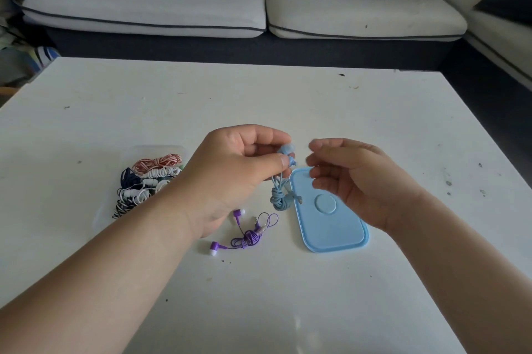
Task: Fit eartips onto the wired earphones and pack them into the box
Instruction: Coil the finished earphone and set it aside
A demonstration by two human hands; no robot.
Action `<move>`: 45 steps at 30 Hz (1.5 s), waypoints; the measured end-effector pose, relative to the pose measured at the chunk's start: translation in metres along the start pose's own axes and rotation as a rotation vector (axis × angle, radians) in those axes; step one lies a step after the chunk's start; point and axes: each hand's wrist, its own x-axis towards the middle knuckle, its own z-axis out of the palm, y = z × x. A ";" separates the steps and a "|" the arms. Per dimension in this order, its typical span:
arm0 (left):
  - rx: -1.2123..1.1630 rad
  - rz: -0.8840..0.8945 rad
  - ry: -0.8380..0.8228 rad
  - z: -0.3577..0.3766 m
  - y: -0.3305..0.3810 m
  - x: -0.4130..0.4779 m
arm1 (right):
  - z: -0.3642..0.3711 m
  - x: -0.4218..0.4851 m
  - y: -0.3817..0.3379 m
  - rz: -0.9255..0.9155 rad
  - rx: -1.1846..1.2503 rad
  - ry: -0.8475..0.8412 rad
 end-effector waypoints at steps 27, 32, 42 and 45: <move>-0.210 -0.113 0.051 -0.008 0.003 0.004 | 0.004 0.019 0.021 -0.124 -0.306 0.225; -0.229 -0.080 0.064 -0.009 0.006 0.001 | 0.038 -0.024 0.008 -0.080 0.084 -0.028; -0.121 0.001 0.044 -0.014 0.007 -0.007 | 0.047 -0.038 0.016 -0.134 0.176 0.024; -0.075 0.026 0.065 -0.015 0.007 -0.007 | 0.049 -0.036 0.016 -0.144 0.163 0.028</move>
